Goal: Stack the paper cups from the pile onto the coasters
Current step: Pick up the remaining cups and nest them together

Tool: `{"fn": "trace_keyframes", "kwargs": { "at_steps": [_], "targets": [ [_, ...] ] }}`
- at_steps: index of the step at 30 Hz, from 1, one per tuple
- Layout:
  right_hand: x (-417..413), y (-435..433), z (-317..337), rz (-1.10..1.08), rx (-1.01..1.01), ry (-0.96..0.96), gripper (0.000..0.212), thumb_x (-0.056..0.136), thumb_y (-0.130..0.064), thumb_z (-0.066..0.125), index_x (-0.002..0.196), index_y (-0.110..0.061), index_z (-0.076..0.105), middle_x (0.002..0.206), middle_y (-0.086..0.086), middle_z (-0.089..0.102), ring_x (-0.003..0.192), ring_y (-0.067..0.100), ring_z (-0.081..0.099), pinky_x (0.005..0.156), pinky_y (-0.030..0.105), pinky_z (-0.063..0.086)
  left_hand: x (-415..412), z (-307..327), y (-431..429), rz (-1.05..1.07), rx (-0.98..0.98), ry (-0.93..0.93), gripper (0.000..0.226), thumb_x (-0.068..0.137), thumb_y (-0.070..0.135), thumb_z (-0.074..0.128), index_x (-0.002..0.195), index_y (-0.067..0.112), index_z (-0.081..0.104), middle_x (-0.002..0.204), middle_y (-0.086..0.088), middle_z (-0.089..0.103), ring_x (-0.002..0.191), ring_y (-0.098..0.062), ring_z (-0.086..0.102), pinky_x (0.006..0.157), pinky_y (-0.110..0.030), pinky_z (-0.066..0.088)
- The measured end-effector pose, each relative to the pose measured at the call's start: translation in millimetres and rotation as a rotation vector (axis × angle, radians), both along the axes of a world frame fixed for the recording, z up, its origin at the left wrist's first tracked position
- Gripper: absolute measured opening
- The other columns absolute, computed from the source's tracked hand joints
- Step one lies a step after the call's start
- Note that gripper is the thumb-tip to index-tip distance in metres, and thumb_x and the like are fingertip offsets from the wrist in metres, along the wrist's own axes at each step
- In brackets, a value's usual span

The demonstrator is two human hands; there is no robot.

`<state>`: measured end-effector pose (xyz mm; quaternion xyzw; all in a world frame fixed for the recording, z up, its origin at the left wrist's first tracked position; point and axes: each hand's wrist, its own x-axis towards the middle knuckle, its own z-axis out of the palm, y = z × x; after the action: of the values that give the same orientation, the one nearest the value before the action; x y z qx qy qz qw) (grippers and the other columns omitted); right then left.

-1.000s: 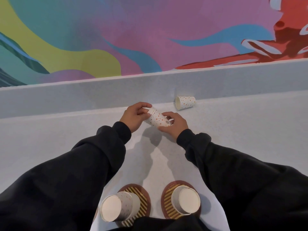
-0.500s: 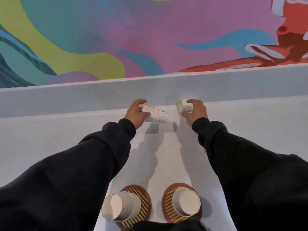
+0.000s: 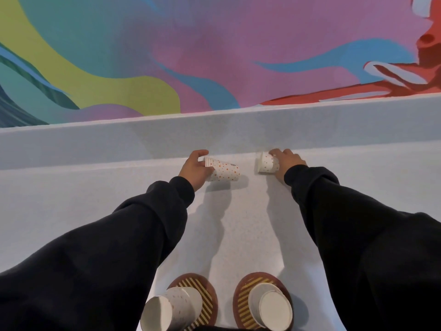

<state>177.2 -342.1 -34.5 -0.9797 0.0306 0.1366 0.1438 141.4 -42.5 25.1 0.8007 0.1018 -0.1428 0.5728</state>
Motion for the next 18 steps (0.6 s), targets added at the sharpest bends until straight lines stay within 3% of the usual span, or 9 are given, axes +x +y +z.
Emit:
{"fn": "trace_keyframes", "kwargs": {
  "at_steps": [4,8,11,13,16,18],
  "targets": [
    [-12.9,5.0,-1.9,0.067,0.045,0.064,0.044,0.082,-0.031,0.071,0.122,-0.037,0.054,0.105,0.001,0.061,0.097,0.027,0.062,0.085,0.041,0.057,-1.9,-1.6,1.3,0.015,-0.013,-0.004,0.049,0.097,-0.002,0.063,0.138,0.020,0.049,0.132,-0.015,0.064,0.116,-0.035,0.064,0.065,-0.016,0.057],
    [-25.1,12.1,0.3,0.092,0.210,0.045,0.044,0.071,-0.027,0.082,0.109,-0.040,0.064,0.099,-0.011,0.068,0.092,0.015,0.068,0.074,0.026,0.053,-4.0,4.3,2.7,0.027,-0.023,-0.018,0.049,0.095,-0.002,0.065,0.136,0.022,0.050,0.132,-0.015,0.064,0.115,-0.034,0.065,0.076,-0.023,0.059],
    [-36.4,20.8,8.9,0.088,0.358,-0.003,0.064,0.068,-0.025,0.092,0.125,-0.032,0.065,0.114,-0.010,0.068,0.103,0.015,0.061,0.089,0.030,0.048,-8.6,13.4,3.6,0.027,-0.017,-0.034,0.051,0.094,0.000,0.068,0.135,0.024,0.050,0.130,-0.015,0.065,0.115,-0.034,0.066,0.080,-0.028,0.060],
    [-45.3,27.4,16.3,0.101,0.444,-0.034,0.068,0.070,-0.024,0.092,0.131,-0.027,0.064,0.121,-0.008,0.066,0.108,0.015,0.057,0.096,0.031,0.044,-14.4,20.8,4.0,0.021,-0.017,-0.044,0.051,0.094,0.001,0.069,0.135,0.025,0.050,0.129,-0.014,0.065,0.114,-0.033,0.067,0.076,-0.025,0.061],
    [-58.9,35.7,30.5,0.094,0.494,-0.076,0.066,0.069,-0.029,0.093,0.130,-0.028,0.065,0.121,-0.008,0.067,0.110,0.015,0.058,0.094,0.028,0.044,-23.4,32.3,7.0,0.005,-0.018,-0.073,0.050,0.094,0.001,0.070,0.135,0.023,0.051,0.124,-0.012,0.068,0.107,-0.028,0.069,0.070,-0.022,0.059],
    [-67.7,40.8,40.5,0.062,0.531,-0.105,0.065,0.067,-0.030,0.094,0.126,-0.029,0.067,0.119,-0.008,0.068,0.109,0.015,0.060,0.094,0.027,0.046,-29.5,40.0,11.4,-0.003,-0.048,-0.088,0.050,0.092,0.000,0.071,0.134,0.021,0.052,0.122,-0.013,0.069,0.103,-0.027,0.071,0.080,-0.032,0.062]
  ]
}}
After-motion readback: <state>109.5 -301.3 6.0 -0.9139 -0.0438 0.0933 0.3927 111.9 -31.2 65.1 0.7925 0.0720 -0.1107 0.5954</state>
